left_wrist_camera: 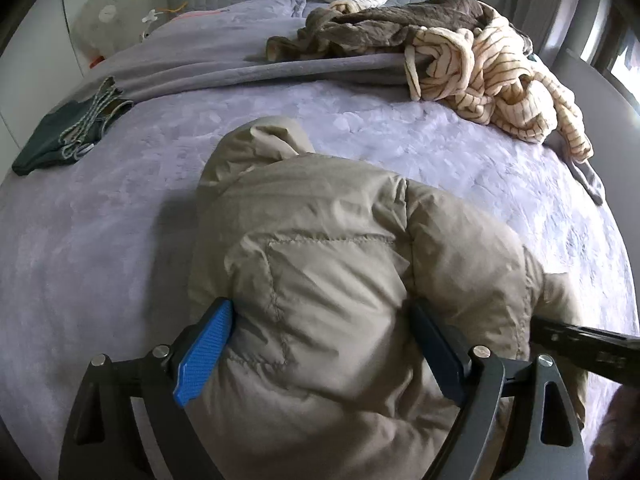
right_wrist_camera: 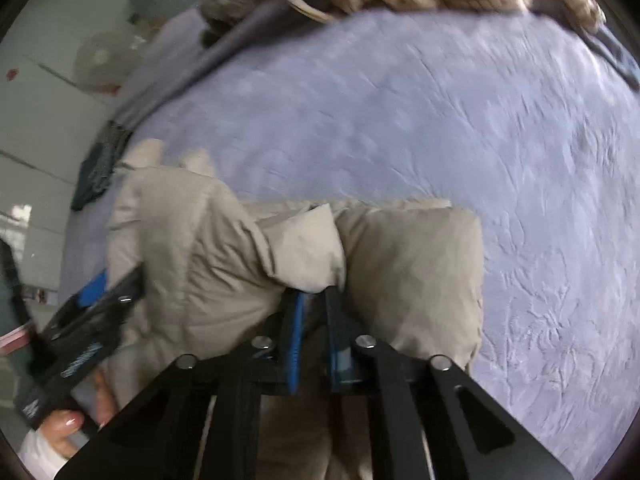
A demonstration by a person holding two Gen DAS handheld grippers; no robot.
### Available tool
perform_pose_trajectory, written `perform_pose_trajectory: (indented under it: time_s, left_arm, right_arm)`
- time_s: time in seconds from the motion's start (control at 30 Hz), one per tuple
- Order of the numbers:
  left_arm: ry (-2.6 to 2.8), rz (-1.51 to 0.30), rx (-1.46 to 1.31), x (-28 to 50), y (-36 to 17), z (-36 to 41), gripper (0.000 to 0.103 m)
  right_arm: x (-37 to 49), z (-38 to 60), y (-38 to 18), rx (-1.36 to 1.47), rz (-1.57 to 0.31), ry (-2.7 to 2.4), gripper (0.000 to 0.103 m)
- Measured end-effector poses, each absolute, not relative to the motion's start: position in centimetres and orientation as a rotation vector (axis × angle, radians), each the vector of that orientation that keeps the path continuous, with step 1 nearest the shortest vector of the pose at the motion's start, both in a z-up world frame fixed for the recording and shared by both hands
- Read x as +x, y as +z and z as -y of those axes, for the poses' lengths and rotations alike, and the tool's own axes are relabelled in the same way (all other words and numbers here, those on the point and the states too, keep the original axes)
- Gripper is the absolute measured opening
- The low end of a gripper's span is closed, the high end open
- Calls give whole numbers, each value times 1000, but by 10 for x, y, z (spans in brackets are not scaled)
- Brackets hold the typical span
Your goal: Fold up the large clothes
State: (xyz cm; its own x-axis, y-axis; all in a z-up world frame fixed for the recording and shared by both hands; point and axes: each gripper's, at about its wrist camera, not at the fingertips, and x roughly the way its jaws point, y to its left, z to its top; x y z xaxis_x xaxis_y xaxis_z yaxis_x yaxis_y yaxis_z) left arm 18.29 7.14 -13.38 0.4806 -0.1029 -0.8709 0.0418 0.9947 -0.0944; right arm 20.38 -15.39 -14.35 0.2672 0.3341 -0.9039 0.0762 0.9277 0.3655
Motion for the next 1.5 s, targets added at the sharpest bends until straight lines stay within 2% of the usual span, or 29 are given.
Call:
perform_pose_trajectory:
  time_s: [0.43,0.6,0.77,0.83,0.9,0.93,1.03,1.1,1.2,1.27,1.5]
  left_arm:
    - [-74,-1085,-30,184,-137,-69,90]
    - [-88,-1080,-8,167,-116,-83,90]
    - [-99,-1076,-2,138,-103,-106,90]
    - [-106,-1084,-1,122,-100,-115,90]
    - [-118,-1093,-17,105,-99,-122,90]
    - [-125,-1099,-29,97,-100,-125,90]
    - [-140,-1135,-46,75,-109,-130,90]
    - [-140,-1173,-27,58,-124,-129,91]
    - [-133,-1188,-41,45,-137,-129,91]
    - [-129,-1197,-53,43,-143,-129,92]
    - [-86,-1236,-70,39,-138,-127,92]
  right_arm:
    - [213,153,-177,375,-1316,152,5]
    - [203,156,-162,400,-1316,175,10]
    - [187,159,-143,455,-1302,227,11]
    - [174,161,-135,493,-1304,271,22]
    - [157,163,-127,513,-1298,296,58]
    - [148,163,-123,516,-1289,308,59]
    - [123,158,-116,503,-1292,350,59]
    - [106,152,-117,470,-1308,354,55]
    - [86,143,-130,393,-1357,334,36]
    - [78,140,-145,364,-1388,312,31]
    - [67,143,-170,406,-1413,250,28]
